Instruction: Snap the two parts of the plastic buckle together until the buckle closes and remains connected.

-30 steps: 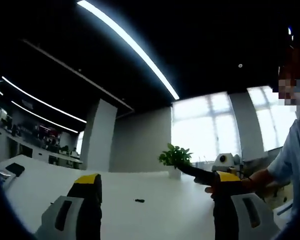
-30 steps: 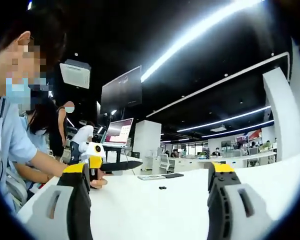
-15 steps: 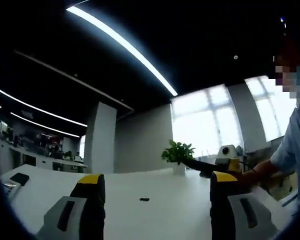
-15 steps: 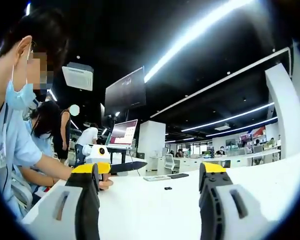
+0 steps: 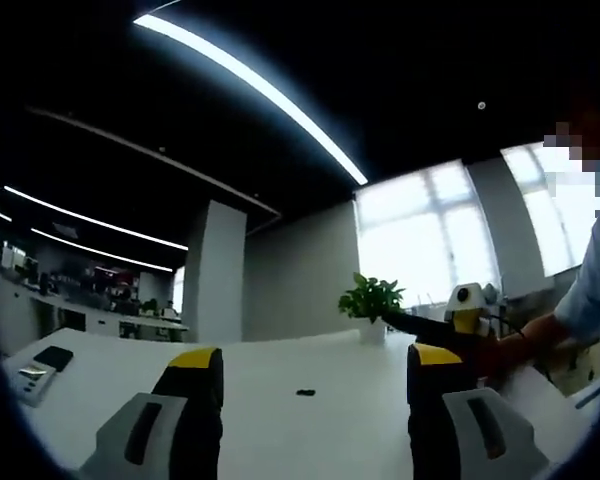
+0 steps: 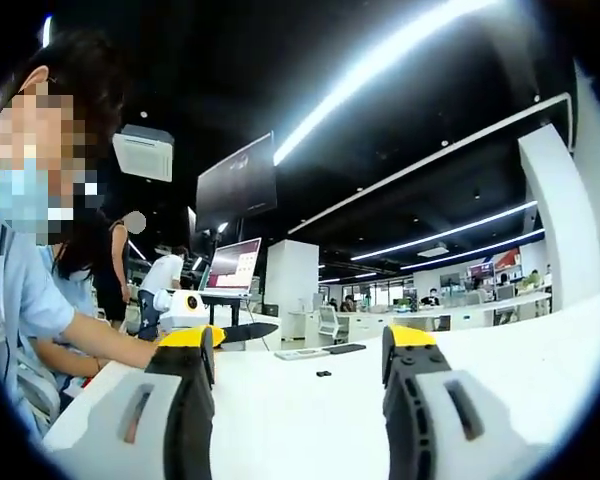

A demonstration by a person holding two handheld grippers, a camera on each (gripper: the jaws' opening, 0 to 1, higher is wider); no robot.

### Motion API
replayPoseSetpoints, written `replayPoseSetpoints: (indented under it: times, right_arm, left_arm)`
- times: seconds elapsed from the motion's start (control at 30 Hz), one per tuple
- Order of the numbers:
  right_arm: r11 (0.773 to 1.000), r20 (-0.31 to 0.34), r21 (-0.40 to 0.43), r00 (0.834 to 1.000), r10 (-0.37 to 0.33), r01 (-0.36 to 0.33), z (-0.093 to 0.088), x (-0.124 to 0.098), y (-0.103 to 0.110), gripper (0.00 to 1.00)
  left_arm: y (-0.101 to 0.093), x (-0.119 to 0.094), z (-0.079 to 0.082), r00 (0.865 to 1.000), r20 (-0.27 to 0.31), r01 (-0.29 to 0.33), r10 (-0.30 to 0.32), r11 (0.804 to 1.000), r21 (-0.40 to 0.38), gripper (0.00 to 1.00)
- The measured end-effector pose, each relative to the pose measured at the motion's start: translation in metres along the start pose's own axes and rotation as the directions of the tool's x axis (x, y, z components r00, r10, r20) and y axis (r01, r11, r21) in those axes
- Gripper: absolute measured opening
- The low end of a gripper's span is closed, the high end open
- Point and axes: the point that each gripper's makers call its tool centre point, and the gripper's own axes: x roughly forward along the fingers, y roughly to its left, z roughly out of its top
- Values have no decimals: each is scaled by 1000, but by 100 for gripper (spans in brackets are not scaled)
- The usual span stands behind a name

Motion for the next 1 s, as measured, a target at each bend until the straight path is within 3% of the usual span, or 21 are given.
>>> replayPoseSetpoints:
  times: [0.2,0.33,0.5,1.0]
  right_arm:
    - [1000,-16,0,1000,-1,1,-5,2,0,70]
    - [1000,-22,-2,1000,3,-3,-7,4,2,70]
    - [1000,-28,0,1000,3,-3,-9,2,3,69]
    - [1000,-32,8,999,-11,12,-11,0,2,68]
  left_arm:
    - [2,-1,-3,1000,-24,-2,1,1000,-11,70]
    - [10,-3,-3,999,-22,-34,33,999,-37,78]
    - [15,-5,-1,998,-10,-58,57,996,-63,77]
    - [22,-6,-6,995,-37,-99,97,994,-41,78]
